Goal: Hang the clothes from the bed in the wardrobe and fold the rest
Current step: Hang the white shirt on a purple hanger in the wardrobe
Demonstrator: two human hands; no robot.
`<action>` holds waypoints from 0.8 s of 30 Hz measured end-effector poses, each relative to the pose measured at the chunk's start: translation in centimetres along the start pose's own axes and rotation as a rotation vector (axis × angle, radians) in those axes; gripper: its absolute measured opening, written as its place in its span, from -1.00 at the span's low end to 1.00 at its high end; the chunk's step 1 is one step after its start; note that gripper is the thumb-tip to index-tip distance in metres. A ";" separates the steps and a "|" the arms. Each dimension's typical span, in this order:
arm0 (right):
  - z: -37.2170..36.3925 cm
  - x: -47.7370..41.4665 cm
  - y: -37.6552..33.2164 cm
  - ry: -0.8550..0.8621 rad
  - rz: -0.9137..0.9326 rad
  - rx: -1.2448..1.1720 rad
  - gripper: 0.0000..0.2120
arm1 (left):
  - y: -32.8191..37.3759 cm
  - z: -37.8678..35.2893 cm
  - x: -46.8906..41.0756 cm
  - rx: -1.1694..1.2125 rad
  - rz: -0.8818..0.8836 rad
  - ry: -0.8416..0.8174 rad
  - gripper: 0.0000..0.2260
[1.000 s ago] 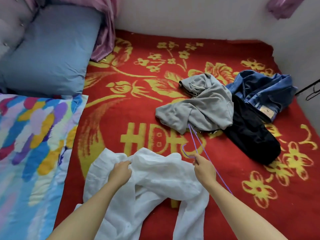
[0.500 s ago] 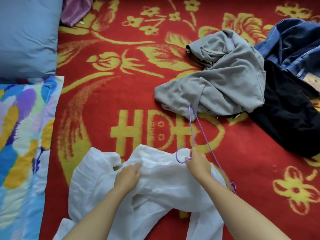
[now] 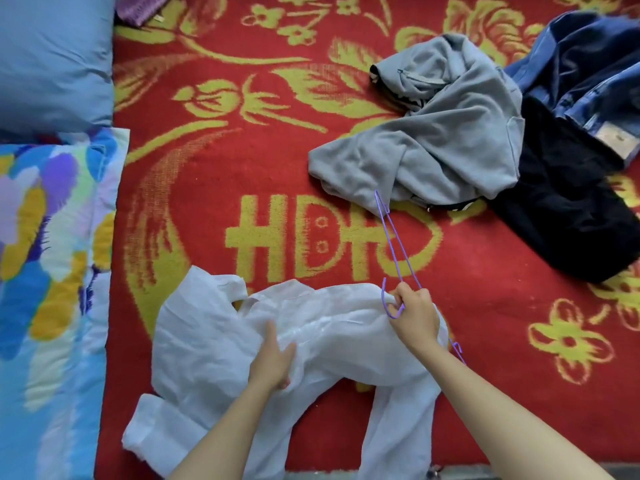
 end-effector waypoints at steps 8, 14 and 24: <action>14.5 3.0 -4.5 0.244 0.029 -0.273 -0.59 | 6.6 6.7 6.8 -0.121 -0.301 0.250 -0.68; 27.8 4.6 -11.0 0.450 0.231 -0.253 -0.52 | 15.7 20.7 16.0 0.173 -0.777 0.517 -0.62; 47.0 12.7 -22.2 0.781 0.611 -0.593 -0.68 | 26.0 38.5 34.1 0.332 -1.323 0.682 -0.60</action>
Point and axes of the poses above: each hand's wrist, its own x-axis away from the middle knuckle, its own z-axis out of the back of the hand, y = z × x, the point moved 7 cm from there along -x, towards the middle knuckle, and after that the axes turned 5 degrees about y, right-handed, at the moved point
